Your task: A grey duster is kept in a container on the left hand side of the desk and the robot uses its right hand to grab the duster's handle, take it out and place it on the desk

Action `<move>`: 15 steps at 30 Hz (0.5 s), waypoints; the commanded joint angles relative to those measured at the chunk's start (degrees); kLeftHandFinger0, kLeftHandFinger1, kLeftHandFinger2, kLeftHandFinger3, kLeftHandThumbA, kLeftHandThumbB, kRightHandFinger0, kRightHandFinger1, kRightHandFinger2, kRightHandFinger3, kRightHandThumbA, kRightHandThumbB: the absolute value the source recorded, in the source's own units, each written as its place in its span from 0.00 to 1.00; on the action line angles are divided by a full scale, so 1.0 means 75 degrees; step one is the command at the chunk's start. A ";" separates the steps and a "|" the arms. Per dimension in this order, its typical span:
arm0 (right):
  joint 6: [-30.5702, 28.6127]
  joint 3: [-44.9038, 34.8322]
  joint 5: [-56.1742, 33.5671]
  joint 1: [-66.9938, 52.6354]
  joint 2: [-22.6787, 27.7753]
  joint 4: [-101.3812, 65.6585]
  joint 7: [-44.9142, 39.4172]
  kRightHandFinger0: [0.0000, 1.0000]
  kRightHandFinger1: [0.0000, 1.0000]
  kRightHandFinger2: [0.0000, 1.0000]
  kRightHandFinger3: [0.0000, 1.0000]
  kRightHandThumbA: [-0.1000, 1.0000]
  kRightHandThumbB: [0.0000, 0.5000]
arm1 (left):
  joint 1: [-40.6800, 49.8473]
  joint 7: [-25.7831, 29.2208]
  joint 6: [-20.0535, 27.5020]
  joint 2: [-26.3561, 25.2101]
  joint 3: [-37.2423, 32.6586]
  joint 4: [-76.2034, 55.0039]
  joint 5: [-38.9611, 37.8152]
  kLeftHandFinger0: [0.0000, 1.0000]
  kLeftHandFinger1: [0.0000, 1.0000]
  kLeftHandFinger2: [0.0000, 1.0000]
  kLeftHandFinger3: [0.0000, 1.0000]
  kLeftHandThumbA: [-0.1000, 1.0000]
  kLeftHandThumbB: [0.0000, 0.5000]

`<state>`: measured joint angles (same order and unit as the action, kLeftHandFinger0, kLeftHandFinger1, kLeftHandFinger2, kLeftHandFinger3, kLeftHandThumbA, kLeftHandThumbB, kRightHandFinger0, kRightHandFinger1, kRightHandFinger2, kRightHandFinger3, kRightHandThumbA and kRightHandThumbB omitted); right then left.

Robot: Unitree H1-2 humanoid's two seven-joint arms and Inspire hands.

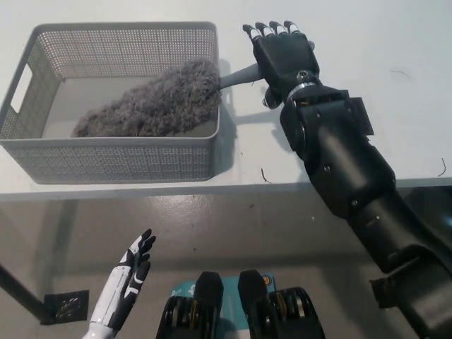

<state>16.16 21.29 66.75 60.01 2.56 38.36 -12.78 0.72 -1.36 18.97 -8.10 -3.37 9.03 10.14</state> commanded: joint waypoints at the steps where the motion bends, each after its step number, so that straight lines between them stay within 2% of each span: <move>1: -0.0409 0.0043 -0.0541 0.0921 -0.0351 0.1213 0.1868 1.00 1.00 1.00 1.00 0.89 1.00 | -0.0082 -0.0124 0.0302 -0.0172 -0.0096 -0.0077 0.0045 1.00 1.00 1.00 1.00 1.00 0.08; 3: -0.0702 -0.0002 -0.0705 0.1118 -0.0466 0.1753 0.2525 1.00 1.00 1.00 1.00 0.85 1.00 | -0.0110 -0.0149 0.0229 -0.0167 -0.0141 -0.0080 0.0090 1.00 1.00 1.00 1.00 1.00 0.08; 5: -0.1383 -0.0030 -0.0833 0.1400 -0.0687 0.2623 0.4149 1.00 1.00 1.00 1.00 0.71 1.00 | -0.0081 -0.0146 0.0307 -0.0146 -0.0237 -0.0028 0.0212 1.00 1.00 1.00 1.00 1.00 0.09; 6: -0.1483 -0.0024 -0.0841 0.1426 -0.0709 0.2721 0.4386 1.00 1.00 1.00 1.00 0.71 1.00 | -0.0071 -0.0137 0.0322 -0.0142 -0.0249 -0.0020 0.0237 1.00 1.00 1.00 1.00 1.00 0.09; 7: -0.1687 0.0109 -0.0720 0.1565 -0.0779 0.3075 0.5211 0.86 0.79 0.86 0.99 0.60 0.88 | -0.0049 -0.0142 0.0333 -0.0138 -0.0277 -0.0026 0.0268 1.00 1.00 1.00 1.00 1.00 0.08; 8: -0.1775 0.0123 -0.0715 0.1692 -0.0848 0.3321 0.5695 0.12 0.09 0.26 0.40 0.18 0.39 | -0.0056 -0.0147 0.0309 -0.0113 -0.0293 -0.0052 0.0266 1.00 1.00 1.00 1.00 1.00 0.09; 9: -0.1841 0.0057 -0.0804 0.1792 -0.0894 0.3515 0.5926 0.00 0.00 0.19 0.24 0.01 0.49 | -0.0086 -0.0139 0.0285 -0.0094 -0.0287 -0.0066 0.0255 1.00 1.00 1.00 1.00 1.00 0.10; 10: -0.1864 0.0050 -0.0822 0.1820 -0.0897 0.3577 0.5979 0.00 0.00 0.21 0.22 0.00 0.49 | -0.0101 -0.0132 0.0283 -0.0098 -0.0280 -0.0066 0.0260 1.00 1.00 1.00 1.00 1.00 0.10; 11: -0.1914 -0.0005 -0.0906 0.1859 -0.0900 0.3689 0.5974 0.00 0.04 0.32 0.24 0.00 0.49 | -0.0125 -0.0120 0.0275 -0.0108 -0.0261 -0.0068 0.0258 1.00 1.00 1.00 1.00 1.00 0.12; 12: -0.2016 -0.0135 -0.1073 0.1848 -0.0884 0.3781 0.5915 0.00 0.11 0.45 0.33 0.00 0.48 | -0.0144 -0.0123 0.0291 -0.0134 -0.0230 -0.0075 0.0221 1.00 1.00 1.00 1.00 1.00 0.10; 13: -0.2124 -0.0228 -0.1203 0.1819 -0.0857 0.3841 0.5922 0.00 0.18 0.58 0.53 0.00 0.40 | -0.0156 -0.0134 0.0309 -0.0146 -0.0216 -0.0078 0.0184 1.00 1.00 1.00 1.00 1.00 0.09; 14: -0.2222 -0.0324 -0.1328 0.1758 -0.0817 0.3865 0.5928 0.00 0.22 0.64 0.66 0.00 0.33 | -0.0166 -0.0145 0.0330 -0.0155 -0.0209 -0.0071 0.0154 1.00 1.00 1.00 1.00 1.00 0.08; 15: -0.2274 -0.0377 -0.1401 0.1711 -0.0780 0.3910 0.5965 0.00 0.23 0.65 0.69 0.00 0.31 | -0.0170 -0.0153 0.0317 -0.0166 -0.0206 -0.0073 0.0152 1.00 1.00 1.00 1.00 1.00 0.10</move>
<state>12.31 21.10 64.04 61.26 -0.46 58.59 2.07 0.76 -1.38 18.86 -8.09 -3.69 9.39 10.33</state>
